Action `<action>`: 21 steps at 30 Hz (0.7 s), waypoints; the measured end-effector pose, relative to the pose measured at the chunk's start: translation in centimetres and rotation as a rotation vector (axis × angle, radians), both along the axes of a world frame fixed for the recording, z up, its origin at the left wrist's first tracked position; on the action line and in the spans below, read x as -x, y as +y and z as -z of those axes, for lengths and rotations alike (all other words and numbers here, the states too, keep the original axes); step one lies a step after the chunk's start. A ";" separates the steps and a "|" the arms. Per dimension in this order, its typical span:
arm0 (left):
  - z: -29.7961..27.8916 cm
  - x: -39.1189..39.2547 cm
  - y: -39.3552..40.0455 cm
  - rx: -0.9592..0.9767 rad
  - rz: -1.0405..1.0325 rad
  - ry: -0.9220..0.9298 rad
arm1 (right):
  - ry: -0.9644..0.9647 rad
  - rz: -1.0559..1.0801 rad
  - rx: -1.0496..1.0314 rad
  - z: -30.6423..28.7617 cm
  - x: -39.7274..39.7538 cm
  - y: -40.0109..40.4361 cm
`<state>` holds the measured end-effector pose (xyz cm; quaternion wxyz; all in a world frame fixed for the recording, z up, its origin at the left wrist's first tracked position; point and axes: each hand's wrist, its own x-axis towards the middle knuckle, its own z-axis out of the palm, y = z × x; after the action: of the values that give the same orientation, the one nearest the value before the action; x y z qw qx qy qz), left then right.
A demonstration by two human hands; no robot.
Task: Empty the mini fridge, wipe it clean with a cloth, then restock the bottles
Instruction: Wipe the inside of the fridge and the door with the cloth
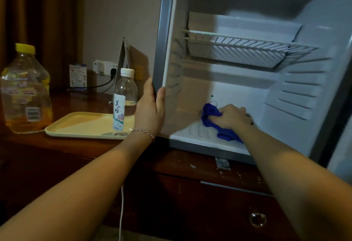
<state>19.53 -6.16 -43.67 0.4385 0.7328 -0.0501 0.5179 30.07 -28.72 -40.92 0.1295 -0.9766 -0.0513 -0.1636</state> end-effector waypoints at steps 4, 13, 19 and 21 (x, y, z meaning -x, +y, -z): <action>0.0 0.3 0.0 0.004 0.027 -0.001 | 0.004 0.036 -0.005 0.4 2.3 -0.2; -0.1 0.5 0.2 0.017 0.110 -0.022 | -0.067 -0.062 0.075 1.0 7.6 0.5; 0.0 0.6 0.0 0.039 0.114 -0.019 | -0.090 -0.223 0.150 0.9 8.8 4.0; 0.0 0.6 0.1 0.038 0.125 -0.026 | -0.087 -0.262 0.139 0.9 8.9 5.7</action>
<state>18.97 -6.03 -43.69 0.4832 0.7128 -0.0914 0.5001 21.16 -23.02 -41.82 0.0794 -0.9602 -0.1950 -0.1836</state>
